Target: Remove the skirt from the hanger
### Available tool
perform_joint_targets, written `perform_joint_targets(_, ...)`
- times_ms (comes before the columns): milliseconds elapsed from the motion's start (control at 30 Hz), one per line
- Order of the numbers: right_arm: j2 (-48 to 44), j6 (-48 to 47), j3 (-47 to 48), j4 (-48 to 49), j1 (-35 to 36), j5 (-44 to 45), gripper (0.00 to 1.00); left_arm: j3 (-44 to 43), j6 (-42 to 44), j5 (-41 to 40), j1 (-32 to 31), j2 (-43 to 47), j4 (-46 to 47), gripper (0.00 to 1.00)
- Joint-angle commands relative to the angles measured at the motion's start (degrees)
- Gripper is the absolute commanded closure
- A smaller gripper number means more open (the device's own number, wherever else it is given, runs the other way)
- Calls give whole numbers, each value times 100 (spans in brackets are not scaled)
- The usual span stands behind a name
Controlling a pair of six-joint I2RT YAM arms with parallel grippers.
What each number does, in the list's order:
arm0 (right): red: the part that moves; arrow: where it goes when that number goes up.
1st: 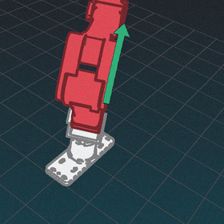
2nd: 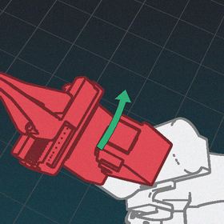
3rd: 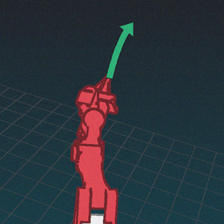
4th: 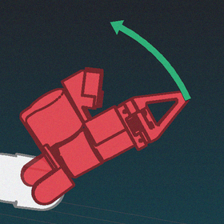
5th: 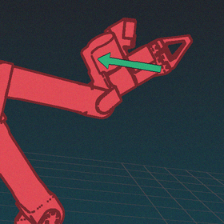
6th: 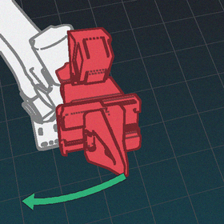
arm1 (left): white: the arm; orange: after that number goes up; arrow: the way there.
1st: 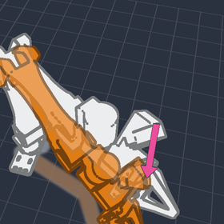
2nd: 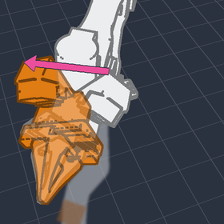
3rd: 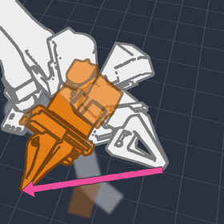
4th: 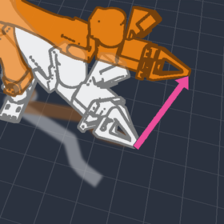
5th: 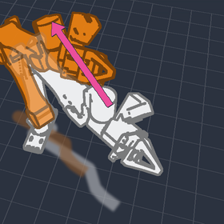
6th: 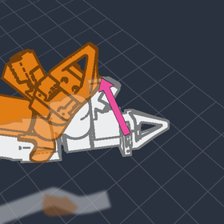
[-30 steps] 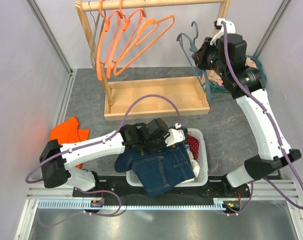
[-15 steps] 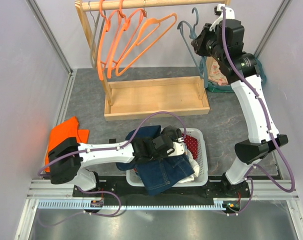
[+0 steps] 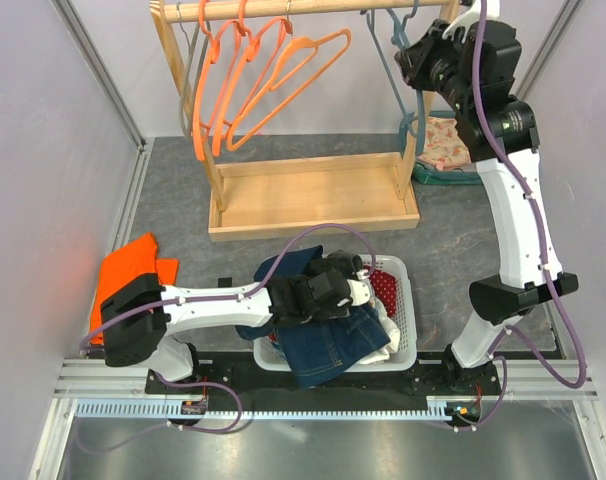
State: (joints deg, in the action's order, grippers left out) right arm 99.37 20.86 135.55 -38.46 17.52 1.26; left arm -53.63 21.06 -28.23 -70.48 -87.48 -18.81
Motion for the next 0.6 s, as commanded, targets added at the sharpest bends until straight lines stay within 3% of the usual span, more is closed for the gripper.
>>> perform_joint_targets(0,222,286,306,585,-152,-389,100,29,47,142,43,-59,-764,4)
perform_joint_targets(267,662,489,525,778,-380,-670,100,-1314,285,659,43,644,-1651,0)
perform_joint_targets(567,856,621,377,857,-495,-846,100,-2748,232,1433,43,706,-2285,0)
